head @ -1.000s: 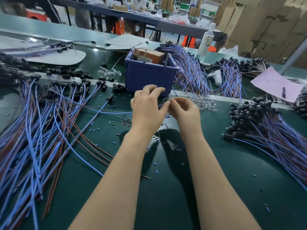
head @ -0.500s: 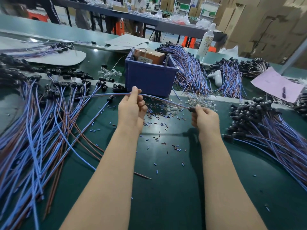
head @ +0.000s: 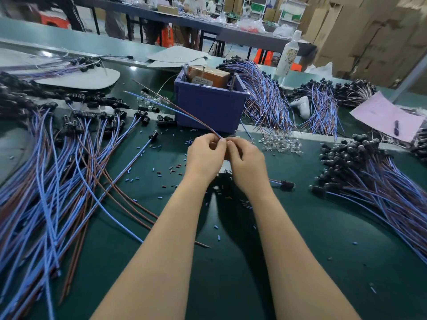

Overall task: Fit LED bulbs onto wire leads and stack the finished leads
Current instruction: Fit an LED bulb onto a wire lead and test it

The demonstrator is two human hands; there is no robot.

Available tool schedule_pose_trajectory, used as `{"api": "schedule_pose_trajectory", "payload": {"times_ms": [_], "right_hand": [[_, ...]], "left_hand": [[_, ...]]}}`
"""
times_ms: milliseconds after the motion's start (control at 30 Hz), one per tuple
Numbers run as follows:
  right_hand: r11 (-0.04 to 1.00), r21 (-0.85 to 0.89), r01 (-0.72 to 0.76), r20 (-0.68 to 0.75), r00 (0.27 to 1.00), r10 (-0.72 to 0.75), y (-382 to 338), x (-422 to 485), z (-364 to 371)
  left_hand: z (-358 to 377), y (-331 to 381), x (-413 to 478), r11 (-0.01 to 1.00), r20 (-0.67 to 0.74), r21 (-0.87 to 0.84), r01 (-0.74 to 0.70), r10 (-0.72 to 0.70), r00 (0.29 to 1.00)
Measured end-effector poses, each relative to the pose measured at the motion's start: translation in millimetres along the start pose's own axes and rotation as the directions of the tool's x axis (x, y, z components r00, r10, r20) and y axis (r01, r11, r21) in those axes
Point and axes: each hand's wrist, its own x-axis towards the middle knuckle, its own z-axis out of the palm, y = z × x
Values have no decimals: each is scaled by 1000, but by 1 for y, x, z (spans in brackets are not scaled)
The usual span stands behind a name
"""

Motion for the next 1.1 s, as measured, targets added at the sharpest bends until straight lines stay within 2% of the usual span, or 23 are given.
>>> {"api": "schedule_pose_trajectory", "payload": {"times_ms": [133,267,400,533,633,767,1000,1100], "right_hand": [[991,125,-53,-7,999,54,5,1,2],[968,212,-134,-6,990,139,8,3,3],[956,202,-211,-109,965,236,10,7,5],[863,426,-271,-239,887,396,12,11,-1],[847,474,-243,-297,861,413,11,10,-3],[900,377,-218,-305,888,343,10,6,1],[966,105,-238,-96,964,248,4,-2,7],[972,16,-236,-32,971,237,1,-3,7]], "left_hand": [[-1,1,0,999,-49,-32,2,-4,999],[1,1,-1,999,-32,-52,7,-9,999],[2,1,-1,999,-29,6,-32,32,999],[6,2,0,996,-39,-89,-26,23,999],[8,0,0,996,-45,-88,-19,15,999],[7,-3,1,1000,-75,-12,-29,28,997],[6,-1,-5,977,-67,167,-135,148,987],[7,0,-7,949,-37,259,-178,193,980]]}}
